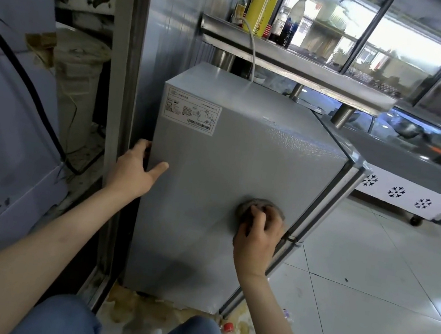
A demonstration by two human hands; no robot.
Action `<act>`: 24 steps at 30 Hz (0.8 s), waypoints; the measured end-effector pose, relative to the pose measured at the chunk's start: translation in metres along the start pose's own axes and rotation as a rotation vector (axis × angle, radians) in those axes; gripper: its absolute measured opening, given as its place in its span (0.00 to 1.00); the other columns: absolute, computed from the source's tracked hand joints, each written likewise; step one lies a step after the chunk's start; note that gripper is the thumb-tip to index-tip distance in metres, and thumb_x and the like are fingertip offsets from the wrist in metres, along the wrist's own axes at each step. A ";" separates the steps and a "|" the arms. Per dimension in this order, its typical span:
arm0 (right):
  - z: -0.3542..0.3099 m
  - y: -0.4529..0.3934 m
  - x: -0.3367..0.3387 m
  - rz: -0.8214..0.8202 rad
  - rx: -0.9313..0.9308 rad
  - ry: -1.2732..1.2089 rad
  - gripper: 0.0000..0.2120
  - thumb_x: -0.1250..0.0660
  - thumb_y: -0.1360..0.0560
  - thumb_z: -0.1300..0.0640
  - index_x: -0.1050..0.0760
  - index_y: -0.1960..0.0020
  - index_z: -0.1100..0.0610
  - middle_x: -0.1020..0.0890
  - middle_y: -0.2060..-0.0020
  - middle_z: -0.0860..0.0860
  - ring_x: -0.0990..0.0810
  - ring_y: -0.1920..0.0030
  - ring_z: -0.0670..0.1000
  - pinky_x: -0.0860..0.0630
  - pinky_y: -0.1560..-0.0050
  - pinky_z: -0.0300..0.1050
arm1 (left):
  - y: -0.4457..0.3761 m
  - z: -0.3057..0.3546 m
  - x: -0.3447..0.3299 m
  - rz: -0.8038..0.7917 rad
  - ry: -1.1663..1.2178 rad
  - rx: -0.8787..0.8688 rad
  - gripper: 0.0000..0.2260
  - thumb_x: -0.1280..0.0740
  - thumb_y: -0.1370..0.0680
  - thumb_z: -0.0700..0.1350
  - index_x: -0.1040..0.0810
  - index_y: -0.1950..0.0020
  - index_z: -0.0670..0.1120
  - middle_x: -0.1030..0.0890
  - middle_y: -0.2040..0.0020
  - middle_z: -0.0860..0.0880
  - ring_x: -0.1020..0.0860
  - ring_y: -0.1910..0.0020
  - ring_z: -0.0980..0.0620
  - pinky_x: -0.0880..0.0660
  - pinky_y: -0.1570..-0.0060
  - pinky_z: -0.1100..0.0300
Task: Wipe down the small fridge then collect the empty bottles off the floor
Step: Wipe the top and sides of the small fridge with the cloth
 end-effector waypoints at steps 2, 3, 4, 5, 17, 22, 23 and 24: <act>0.004 0.006 -0.003 -0.062 0.074 0.064 0.20 0.28 0.40 0.74 0.23 0.50 0.62 0.28 0.46 0.60 0.32 0.47 0.61 0.22 0.62 0.51 | 0.000 0.000 0.000 -0.008 0.008 0.000 0.22 0.32 0.26 0.54 0.32 0.35 0.48 0.22 0.39 0.43 0.22 0.47 0.40 0.24 0.49 0.47; 0.008 0.007 -0.003 -0.087 0.095 0.077 0.21 0.29 0.40 0.74 0.24 0.49 0.61 0.30 0.45 0.59 0.32 0.47 0.61 0.21 0.63 0.52 | 0.000 0.000 0.001 -0.010 0.012 0.000 0.22 0.32 0.26 0.54 0.32 0.35 0.48 0.22 0.39 0.44 0.22 0.47 0.40 0.24 0.49 0.47; 0.011 0.008 -0.003 -0.098 0.107 0.085 0.20 0.30 0.38 0.73 0.25 0.48 0.60 0.30 0.45 0.59 0.32 0.47 0.61 0.21 0.64 0.53 | 0.000 0.000 0.001 -0.010 0.011 0.000 0.22 0.32 0.26 0.54 0.32 0.36 0.48 0.22 0.39 0.44 0.22 0.47 0.40 0.24 0.49 0.46; 0.016 0.008 -0.001 -0.091 0.105 0.086 0.19 0.32 0.37 0.72 0.27 0.48 0.59 0.29 0.45 0.59 0.32 0.47 0.61 0.21 0.64 0.54 | 0.000 0.000 0.001 -0.009 0.006 0.002 0.22 0.32 0.26 0.54 0.32 0.35 0.48 0.22 0.39 0.44 0.22 0.47 0.40 0.24 0.48 0.46; 0.022 -0.031 0.034 0.104 -0.146 -0.143 0.21 0.27 0.35 0.70 0.28 0.44 0.65 0.26 0.44 0.64 0.28 0.42 0.63 0.32 0.41 0.42 | -0.001 0.001 0.002 -0.002 -0.018 -0.007 0.22 0.32 0.25 0.54 0.32 0.36 0.48 0.22 0.39 0.45 0.22 0.47 0.40 0.26 0.51 0.50; 0.014 -0.062 0.050 0.213 -0.068 -0.167 0.21 0.29 0.32 0.64 0.30 0.41 0.61 0.25 0.44 0.62 0.29 0.41 0.58 0.31 0.37 0.46 | -0.001 0.002 0.001 0.003 -0.024 -0.003 0.22 0.32 0.25 0.54 0.32 0.36 0.48 0.22 0.39 0.45 0.22 0.48 0.40 0.27 0.52 0.51; 0.013 -0.067 0.052 0.231 -0.056 -0.164 0.21 0.29 0.32 0.64 0.29 0.41 0.62 0.25 0.43 0.63 0.29 0.41 0.57 0.33 0.36 0.44 | -0.001 0.002 0.001 0.004 -0.025 0.000 0.22 0.32 0.25 0.54 0.32 0.36 0.48 0.22 0.40 0.45 0.22 0.48 0.40 0.27 0.52 0.51; 0.012 -0.070 0.053 0.246 -0.044 -0.158 0.21 0.29 0.32 0.65 0.28 0.40 0.63 0.25 0.43 0.63 0.30 0.40 0.56 0.34 0.35 0.42 | -0.001 0.002 0.001 0.005 -0.026 -0.003 0.22 0.32 0.25 0.54 0.32 0.36 0.48 0.22 0.39 0.45 0.22 0.48 0.40 0.26 0.52 0.50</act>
Point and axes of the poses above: each hand's wrist, its own y-axis away from the middle knuckle, its own x-axis out of the back of the hand, z = x × y, the point moved 5 cm from there along -y, towards the middle knuckle
